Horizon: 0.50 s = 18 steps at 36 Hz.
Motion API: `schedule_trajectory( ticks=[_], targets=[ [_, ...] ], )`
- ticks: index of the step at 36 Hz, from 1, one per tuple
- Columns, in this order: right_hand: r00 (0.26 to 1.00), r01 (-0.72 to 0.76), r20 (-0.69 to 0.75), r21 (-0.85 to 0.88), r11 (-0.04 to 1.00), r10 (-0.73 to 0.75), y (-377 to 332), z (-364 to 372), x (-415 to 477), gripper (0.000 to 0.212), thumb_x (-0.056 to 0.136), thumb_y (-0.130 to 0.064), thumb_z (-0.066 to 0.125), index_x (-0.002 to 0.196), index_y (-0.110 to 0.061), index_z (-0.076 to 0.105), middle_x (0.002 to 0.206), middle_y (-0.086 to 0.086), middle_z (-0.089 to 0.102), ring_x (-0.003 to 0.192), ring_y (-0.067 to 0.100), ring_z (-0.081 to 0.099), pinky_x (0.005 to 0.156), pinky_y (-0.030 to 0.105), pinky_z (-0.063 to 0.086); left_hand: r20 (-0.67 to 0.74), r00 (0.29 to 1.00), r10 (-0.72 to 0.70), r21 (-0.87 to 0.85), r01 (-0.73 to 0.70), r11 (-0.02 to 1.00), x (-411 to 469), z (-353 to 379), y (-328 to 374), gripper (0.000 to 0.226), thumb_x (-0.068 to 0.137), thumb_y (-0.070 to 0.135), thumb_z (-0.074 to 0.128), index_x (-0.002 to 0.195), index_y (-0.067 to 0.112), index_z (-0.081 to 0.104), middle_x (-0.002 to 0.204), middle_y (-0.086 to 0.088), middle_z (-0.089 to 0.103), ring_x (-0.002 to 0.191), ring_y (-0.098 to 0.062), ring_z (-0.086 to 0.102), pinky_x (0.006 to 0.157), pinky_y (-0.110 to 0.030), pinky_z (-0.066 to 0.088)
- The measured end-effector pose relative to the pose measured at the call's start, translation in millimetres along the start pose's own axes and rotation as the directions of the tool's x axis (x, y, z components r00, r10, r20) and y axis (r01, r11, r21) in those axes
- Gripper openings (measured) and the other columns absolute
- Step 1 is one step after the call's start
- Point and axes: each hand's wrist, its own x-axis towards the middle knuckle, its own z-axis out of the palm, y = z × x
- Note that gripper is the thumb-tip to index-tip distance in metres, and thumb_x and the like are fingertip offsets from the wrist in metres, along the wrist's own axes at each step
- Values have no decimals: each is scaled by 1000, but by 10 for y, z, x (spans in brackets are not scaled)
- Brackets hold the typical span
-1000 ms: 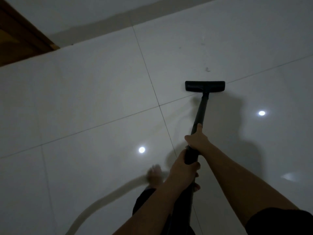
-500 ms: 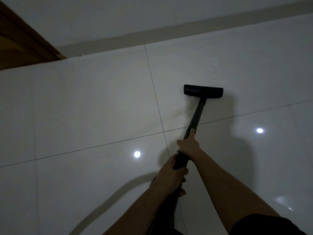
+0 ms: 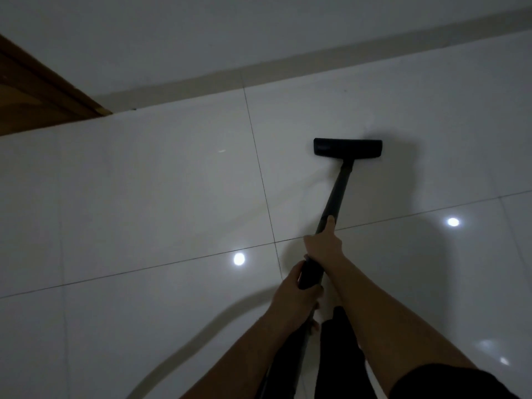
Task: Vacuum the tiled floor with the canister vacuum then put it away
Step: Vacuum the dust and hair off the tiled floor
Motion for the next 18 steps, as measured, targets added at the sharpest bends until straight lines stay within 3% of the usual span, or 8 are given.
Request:
schedule_trajectory(
  ticks=[2, 6, 8, 10, 13, 18],
  targets=[
    [1000, -3, 3, -2, 1000, 3, -48, -135, 91, 81, 91, -9, 48, 152, -20, -4, 130, 27, 48, 89, 35, 62, 84, 40, 54, -6, 1000, -12, 8, 12, 1000, 69, 84, 125, 54, 92, 13, 55, 140, 29, 37, 80, -1, 58, 60, -14, 56, 51, -25, 49],
    [1000, -17, 20, -7, 1000, 18, -112, -466, 248, 80, 93, -11, 47, 152, -25, -5, 126, 26, 50, 74, 26, 56, 70, 31, 46, 0, 1000, 25, 4, -25, 1000, 197, 311, 343, 46, 94, 12, 53, 136, 25, 41, 74, 3, 56, 59, -12, 53, 60, -29, 48],
    [1000, -16, 19, -26, 1000, 17, -131, -610, 331, 80, 93, -11, 47, 152, -25, -5, 126, 26, 50, 67, 22, 54, 70, 32, 46, 34, 999, 30, -31, -29, 999, 255, 422, 444, 36, 95, 10, 50, 127, 25, 45, 58, 6, 57, 46, -8, 51, 50, -25, 46],
    [1000, -18, 14, -52, 998, 18, -165, -732, 423, 80, 92, -11, 47, 152, -25, -6, 127, 26, 49, 73, 26, 56, 75, 34, 49, 59, 998, 17, -80, -12, 997, 296, 514, 561, 35, 94, 5, 47, 122, 27, 43, 47, 2, 56, 32, -5, 47, 36, -19, 43],
    [1000, -4, 23, -96, 995, 6, -253, -882, 546, 81, 93, -12, 47, 152, -24, -7, 130, 27, 47, 82, 29, 54, 74, 34, 47, 54, 999, -3, -122, 9, 992, 382, 600, 720, 48, 93, 5, 49, 135, 27, 39, 60, -5, 52, 29, -6, 45, 33, -17, 42],
    [999, 32, 49, -168, 985, -24, -477, -1022, 682, 81, 93, -13, 47, 152, -21, -7, 130, 25, 47, 71, 21, 47, 69, 31, 40, 26, 999, -29, -187, 33, 982, 517, 632, 932, 54, 91, 7, 53, 139, 28, 39, 73, -7, 53, 46, -15, 49, 34, -18, 42]
  ],
)
